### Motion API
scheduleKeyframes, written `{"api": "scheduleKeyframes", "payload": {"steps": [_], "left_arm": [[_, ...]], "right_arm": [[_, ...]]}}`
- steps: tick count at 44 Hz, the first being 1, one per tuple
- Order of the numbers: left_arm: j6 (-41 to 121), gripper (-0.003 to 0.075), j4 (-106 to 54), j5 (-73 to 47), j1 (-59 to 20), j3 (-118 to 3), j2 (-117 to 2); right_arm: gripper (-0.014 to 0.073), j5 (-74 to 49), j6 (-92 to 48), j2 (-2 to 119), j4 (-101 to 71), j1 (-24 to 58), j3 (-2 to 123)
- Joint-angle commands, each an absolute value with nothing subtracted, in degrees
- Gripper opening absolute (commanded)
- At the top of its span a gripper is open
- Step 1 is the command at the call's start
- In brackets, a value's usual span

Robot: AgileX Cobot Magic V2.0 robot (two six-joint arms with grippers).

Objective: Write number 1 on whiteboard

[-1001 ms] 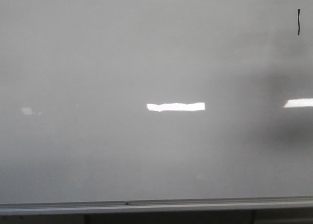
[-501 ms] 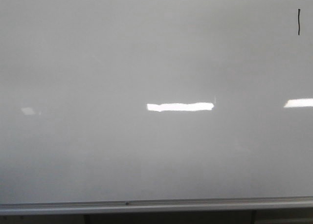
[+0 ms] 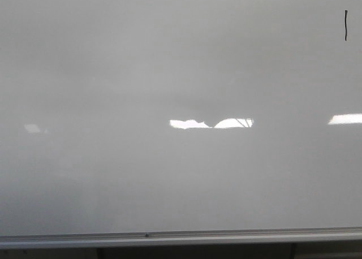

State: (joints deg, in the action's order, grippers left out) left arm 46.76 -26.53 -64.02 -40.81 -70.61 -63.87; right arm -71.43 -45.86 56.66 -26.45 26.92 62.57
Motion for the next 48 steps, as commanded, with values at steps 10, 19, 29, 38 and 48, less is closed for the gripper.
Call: {"api": "scheduleKeyframes", "payload": {"steps": [10, 19, 29, 38, 48], "left_arm": [[46.96, 0.0546, -24.57, -63.49, -51.95, -84.55, -76.48], [46.96, 0.0546, -23.54, -66.28, -53.41, -90.97, -83.91], [46.96, 0.0489, -23.54, -66.48, -53.41, -92.71, -85.86], [46.96, 0.0272, -23.54, -66.48, -53.41, -92.71, -85.86], [46.96, 0.0079, -23.54, -66.48, -53.41, -92.71, -85.86]], "right_arm": [[-0.0018, -76.36, -46.64, 56.25, -23.83, 27.01, 64.44], [-0.0018, -76.42, -46.64, 56.25, -23.83, 27.01, 64.44], [-0.0018, -76.48, -46.64, 56.25, -23.45, 27.01, 64.44], [-0.0018, -76.48, -46.64, 56.25, -23.37, 27.01, 64.44], [0.001, -76.41, -46.64, 56.25, -23.36, 27.01, 64.44]]}}
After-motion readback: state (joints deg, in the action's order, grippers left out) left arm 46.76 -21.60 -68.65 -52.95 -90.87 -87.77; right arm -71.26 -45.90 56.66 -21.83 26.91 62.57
